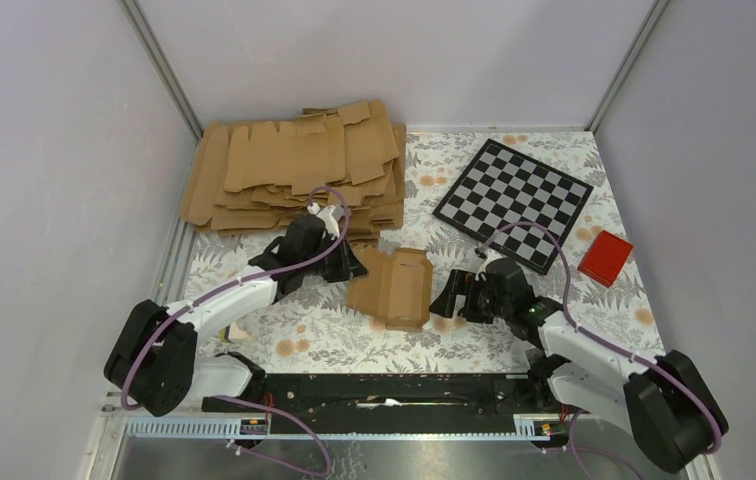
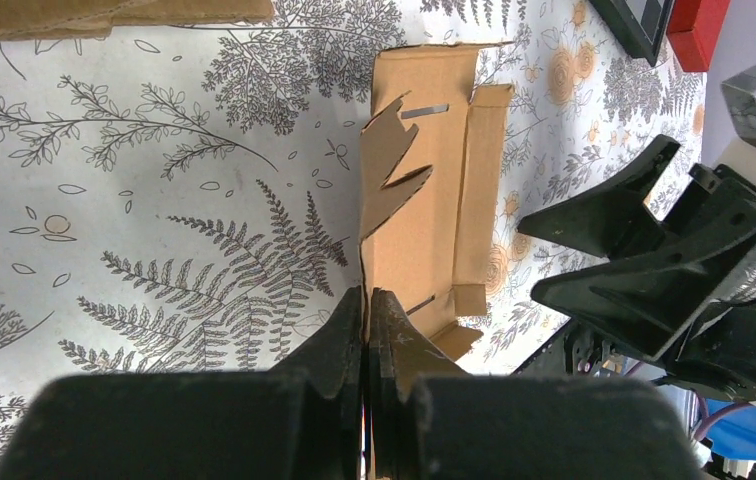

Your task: Fold the paper box

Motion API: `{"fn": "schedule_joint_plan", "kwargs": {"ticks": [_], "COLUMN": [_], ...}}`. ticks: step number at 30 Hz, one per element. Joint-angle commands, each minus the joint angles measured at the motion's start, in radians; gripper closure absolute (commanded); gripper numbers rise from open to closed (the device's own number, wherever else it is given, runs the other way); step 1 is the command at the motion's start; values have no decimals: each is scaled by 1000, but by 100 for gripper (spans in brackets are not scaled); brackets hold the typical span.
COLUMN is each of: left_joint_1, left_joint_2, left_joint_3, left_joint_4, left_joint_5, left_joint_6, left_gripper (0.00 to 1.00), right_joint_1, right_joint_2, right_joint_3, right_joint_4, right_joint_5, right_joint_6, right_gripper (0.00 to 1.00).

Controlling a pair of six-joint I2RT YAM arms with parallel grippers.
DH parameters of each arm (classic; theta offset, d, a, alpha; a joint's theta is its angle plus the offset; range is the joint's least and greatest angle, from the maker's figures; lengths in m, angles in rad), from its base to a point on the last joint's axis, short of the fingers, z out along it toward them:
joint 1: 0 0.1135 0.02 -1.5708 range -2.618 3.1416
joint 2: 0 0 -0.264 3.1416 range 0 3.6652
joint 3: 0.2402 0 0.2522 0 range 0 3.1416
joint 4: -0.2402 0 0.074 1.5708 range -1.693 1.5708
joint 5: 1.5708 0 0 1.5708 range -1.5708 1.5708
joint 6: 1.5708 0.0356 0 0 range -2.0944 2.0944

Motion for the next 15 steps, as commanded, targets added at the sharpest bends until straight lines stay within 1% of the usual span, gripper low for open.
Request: {"fn": "schedule_joint_plan", "kwargs": {"ticks": [1,5,9,12,15], "left_joint_1": [2,2,2,2,2], "left_joint_2": [7,14,24,26,35], "left_joint_3": [66,70,71,72,78], "left_joint_4": [9,1,-3,-4,-8], "left_joint_5": [15,9,2,-2,-8], "left_joint_6": [22,24,20,17,16], "left_gripper": [100,100,100,100,100], "right_joint_1": [5,5,5,5,5], "right_joint_2": [105,213,292,311,290], "right_joint_3": [98,160,173,170,162], "right_joint_4": [-24,-26,-25,-26,-26], "right_joint_5": [13,-61,-54,-59,-58], "right_joint_6": [92,92,76,45,21], "right_gripper": [0,0,0,0,0]}}
